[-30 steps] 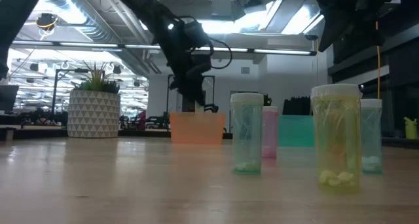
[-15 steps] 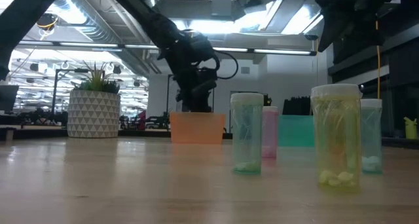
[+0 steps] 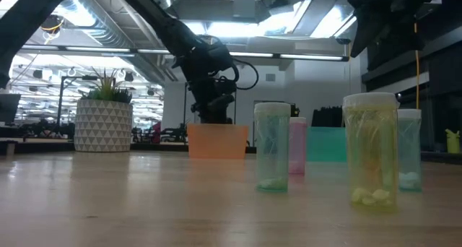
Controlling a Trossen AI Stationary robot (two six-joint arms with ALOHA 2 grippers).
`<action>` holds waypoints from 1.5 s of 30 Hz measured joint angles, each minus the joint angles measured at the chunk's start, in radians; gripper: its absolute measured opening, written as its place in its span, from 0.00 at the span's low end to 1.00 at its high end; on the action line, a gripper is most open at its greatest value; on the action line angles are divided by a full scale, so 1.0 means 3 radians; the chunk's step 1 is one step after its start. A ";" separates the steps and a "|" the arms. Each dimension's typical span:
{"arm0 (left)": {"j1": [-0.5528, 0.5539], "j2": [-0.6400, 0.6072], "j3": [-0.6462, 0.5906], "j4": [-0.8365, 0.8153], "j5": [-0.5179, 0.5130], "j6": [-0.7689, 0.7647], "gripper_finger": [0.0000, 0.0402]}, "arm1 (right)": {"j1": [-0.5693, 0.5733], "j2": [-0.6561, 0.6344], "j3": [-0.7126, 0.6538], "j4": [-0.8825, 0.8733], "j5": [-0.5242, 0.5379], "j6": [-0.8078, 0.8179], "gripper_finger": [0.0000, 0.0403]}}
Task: Pick and place medicine bottles into bin by pill shape (circle, oval)
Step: Put the small yellow pill bottle into the orange bin, then put the small pink pill bottle into the orange bin
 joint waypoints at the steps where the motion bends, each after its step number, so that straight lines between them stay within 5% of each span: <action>1: -0.0010 0.0003 0.0000 0.0005 -0.0002 0.0000 0.25 | 0.0000 0.0000 0.0000 0.0000 0.0000 -0.0001 0.72; 23: -0.0069 0.0005 0.0010 0.0006 0.0003 -0.0011 0.46 | 0.0000 0.0000 0.0000 -0.0004 0.0000 -0.0010 0.72; 31: -0.0086 0.0005 0.0424 -0.0127 -0.0082 0.0179 0.47 | 0.0000 0.0000 0.0000 -0.0004 0.0000 -0.0010 0.72; 37: -0.0131 0.0003 0.1040 -0.0794 -0.0113 -0.0152 0.47 | 0.0000 0.0000 0.0000 -0.0004 -0.0001 -0.0010 0.72; 45: -0.0518 -0.0001 0.1709 -0.2025 0.0465 -0.0343 0.46 | 0.0000 0.0000 0.0000 -0.0004 -0.0047 -0.0098 0.72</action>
